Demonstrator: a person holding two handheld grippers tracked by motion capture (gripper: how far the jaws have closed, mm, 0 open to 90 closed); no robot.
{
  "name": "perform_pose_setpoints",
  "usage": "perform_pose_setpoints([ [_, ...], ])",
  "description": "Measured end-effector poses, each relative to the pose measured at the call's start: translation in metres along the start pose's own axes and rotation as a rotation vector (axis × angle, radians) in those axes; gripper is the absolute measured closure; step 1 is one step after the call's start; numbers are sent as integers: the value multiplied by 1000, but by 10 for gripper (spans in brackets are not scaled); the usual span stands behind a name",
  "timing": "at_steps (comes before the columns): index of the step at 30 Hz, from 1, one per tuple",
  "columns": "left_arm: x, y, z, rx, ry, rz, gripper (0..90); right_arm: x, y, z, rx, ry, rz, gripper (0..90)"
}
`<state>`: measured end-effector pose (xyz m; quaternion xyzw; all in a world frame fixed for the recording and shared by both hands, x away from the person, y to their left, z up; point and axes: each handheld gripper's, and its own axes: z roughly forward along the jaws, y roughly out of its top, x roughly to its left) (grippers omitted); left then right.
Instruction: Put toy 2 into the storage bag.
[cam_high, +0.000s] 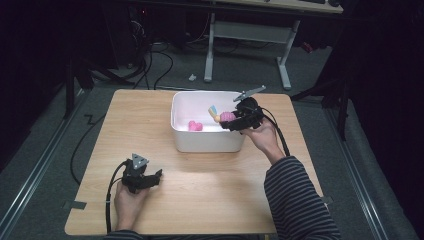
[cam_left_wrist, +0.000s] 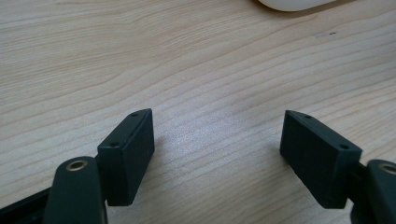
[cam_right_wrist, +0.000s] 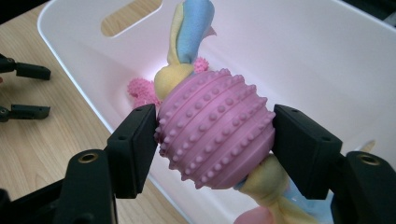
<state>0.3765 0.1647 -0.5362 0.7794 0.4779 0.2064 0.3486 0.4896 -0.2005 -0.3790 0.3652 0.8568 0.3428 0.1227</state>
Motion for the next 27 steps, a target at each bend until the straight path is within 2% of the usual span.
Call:
perform_pose_setpoints([
  [2,0,0,0,-1,1,0,266,0,0,2,15,0,-6,336],
  [5,0,0,0,-2,1,-1,266,-2,-2,5,32,18,19,336],
  [12,0,0,0,-2,1,0,266,-5,-5,7,27,34,40,335],
  [27,0,0,0,-1,1,0,266,-7,-7,10,51,11,70,333],
])
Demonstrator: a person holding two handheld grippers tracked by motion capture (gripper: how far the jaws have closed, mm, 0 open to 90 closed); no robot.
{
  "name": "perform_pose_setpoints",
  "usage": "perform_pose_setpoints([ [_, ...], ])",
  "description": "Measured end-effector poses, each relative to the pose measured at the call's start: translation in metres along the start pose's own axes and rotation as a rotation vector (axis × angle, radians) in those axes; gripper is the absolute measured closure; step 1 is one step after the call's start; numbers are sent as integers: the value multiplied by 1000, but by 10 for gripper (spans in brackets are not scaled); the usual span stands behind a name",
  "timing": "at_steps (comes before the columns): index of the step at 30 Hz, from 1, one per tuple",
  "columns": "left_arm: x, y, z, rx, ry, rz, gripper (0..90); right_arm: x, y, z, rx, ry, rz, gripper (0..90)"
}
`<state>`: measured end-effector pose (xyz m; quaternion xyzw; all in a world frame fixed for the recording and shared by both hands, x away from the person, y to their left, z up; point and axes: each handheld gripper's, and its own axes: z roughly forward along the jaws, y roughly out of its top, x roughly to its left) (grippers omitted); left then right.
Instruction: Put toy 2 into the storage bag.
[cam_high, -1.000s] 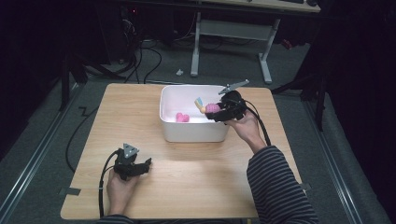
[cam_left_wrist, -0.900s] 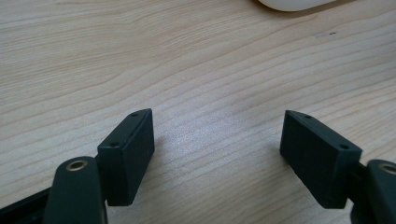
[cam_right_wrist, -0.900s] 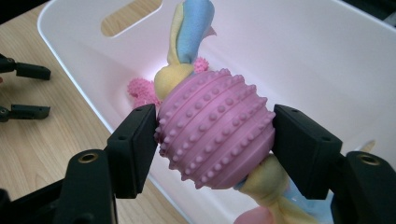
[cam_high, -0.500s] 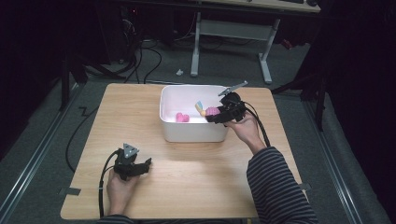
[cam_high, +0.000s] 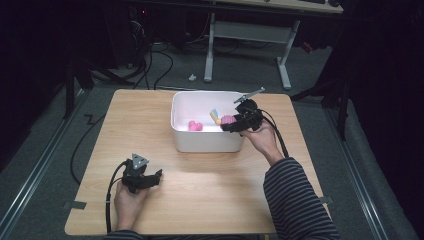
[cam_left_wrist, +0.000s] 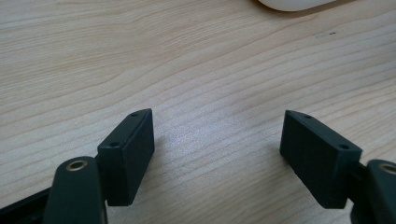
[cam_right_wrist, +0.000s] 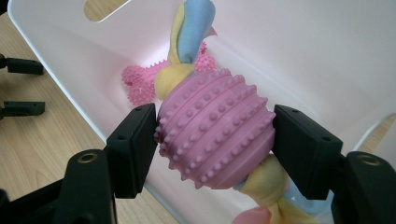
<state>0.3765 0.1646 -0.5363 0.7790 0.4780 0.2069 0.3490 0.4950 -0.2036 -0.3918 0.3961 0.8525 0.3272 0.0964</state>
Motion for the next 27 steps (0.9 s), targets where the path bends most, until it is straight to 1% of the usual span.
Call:
perform_pose_setpoints([
  [8,0,0,0,1,-1,0,266,0,0,0,5,-4,6,330],
  [10,0,0,0,0,0,0,266,0,0,0,3,-3,8,327],
  [11,0,0,0,1,-1,0,266,-1,0,0,-8,3,3,319],
  [13,0,0,0,1,-1,0,266,0,1,-2,-4,9,22,308],
  [16,0,0,0,0,-1,0,262,1,2,-4,-10,5,9,300],
  [17,0,0,0,0,-1,1,262,1,2,-5,-15,5,14,296],
  [18,0,0,0,0,-1,0,261,1,1,-8,-33,3,12,296],
  [19,0,0,0,1,-1,1,261,1,1,-8,-33,3,12,296],
  [22,0,0,0,1,-1,1,261,2,-1,-16,-67,-1,16,299],
  [27,0,0,0,1,-1,1,261,5,-9,-35,-130,-19,16,305],
])
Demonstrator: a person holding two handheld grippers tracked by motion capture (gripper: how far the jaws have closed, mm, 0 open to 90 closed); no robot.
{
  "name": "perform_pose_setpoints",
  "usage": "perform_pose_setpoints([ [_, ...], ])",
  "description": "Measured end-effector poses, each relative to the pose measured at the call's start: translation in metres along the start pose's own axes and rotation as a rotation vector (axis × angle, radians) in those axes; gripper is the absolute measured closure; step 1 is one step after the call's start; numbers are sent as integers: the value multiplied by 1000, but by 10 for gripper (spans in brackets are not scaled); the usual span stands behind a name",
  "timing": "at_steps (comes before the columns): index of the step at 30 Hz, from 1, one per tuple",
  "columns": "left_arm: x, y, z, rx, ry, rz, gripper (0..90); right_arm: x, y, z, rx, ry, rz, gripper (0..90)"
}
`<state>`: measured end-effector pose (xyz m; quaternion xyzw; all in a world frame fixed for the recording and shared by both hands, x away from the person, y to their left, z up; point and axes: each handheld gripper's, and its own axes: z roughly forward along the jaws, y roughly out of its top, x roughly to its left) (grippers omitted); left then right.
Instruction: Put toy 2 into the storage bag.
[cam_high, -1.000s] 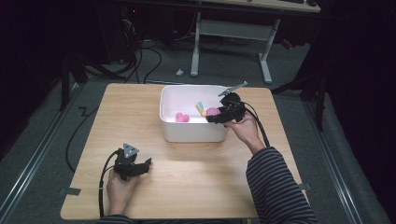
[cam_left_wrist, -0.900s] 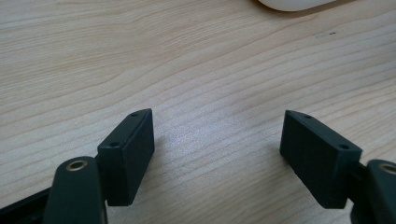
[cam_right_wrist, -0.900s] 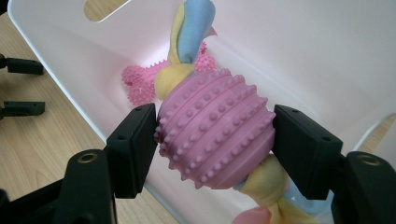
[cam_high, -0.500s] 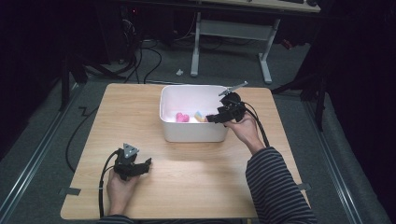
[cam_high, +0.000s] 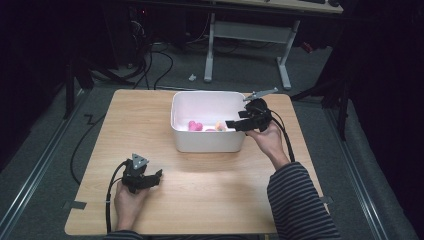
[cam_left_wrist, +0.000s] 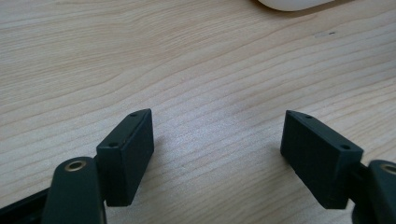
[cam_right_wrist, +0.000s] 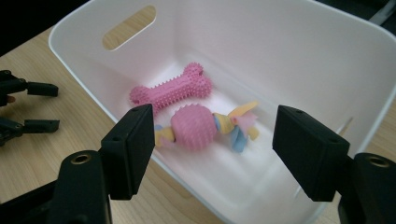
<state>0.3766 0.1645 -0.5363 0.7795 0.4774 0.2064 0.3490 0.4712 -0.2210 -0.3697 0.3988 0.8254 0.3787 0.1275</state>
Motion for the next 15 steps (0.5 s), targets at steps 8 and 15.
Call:
perform_pose_setpoints([
  [8,0,0,0,0,0,0,261,2,-14,-28,-66,-36,6,318],
  [15,0,0,0,0,-1,1,261,3,-31,-50,-116,-66,24,322],
])
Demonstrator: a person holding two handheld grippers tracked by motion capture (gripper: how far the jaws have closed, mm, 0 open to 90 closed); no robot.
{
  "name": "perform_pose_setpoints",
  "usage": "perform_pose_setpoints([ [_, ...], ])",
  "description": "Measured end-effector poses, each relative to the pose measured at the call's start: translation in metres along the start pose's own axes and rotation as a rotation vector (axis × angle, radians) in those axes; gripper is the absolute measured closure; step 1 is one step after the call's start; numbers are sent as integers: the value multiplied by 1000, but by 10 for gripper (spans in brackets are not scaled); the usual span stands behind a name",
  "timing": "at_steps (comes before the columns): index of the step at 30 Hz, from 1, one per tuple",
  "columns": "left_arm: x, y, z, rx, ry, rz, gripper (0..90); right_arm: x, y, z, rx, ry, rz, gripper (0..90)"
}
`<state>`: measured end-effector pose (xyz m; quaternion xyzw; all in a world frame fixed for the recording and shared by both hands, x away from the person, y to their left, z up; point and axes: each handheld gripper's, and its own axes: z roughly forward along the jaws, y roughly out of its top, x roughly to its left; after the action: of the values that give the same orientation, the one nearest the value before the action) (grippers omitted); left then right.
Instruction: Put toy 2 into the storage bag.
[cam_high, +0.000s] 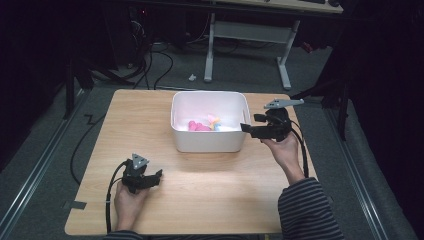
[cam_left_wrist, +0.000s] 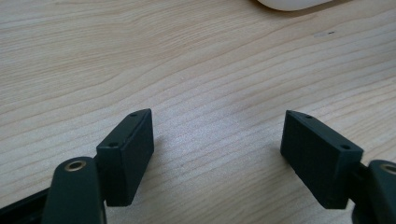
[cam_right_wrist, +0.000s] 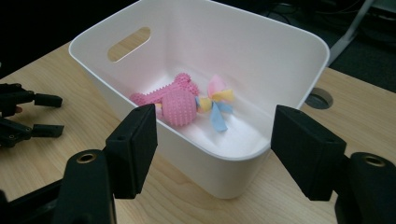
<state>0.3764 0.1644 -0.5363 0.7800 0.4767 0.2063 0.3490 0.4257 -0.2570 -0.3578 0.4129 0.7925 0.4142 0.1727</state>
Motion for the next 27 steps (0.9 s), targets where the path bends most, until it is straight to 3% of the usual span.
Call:
perform_pose_setpoints([
  [8,0,0,0,0,0,0,261,-1,-12,-21,-57,-21,19,325],
  [14,0,0,0,0,0,-1,261,5,-19,-37,-85,-55,-1,333],
  [27,0,0,0,0,-1,0,260,11,-68,-54,-109,-81,36,342],
])
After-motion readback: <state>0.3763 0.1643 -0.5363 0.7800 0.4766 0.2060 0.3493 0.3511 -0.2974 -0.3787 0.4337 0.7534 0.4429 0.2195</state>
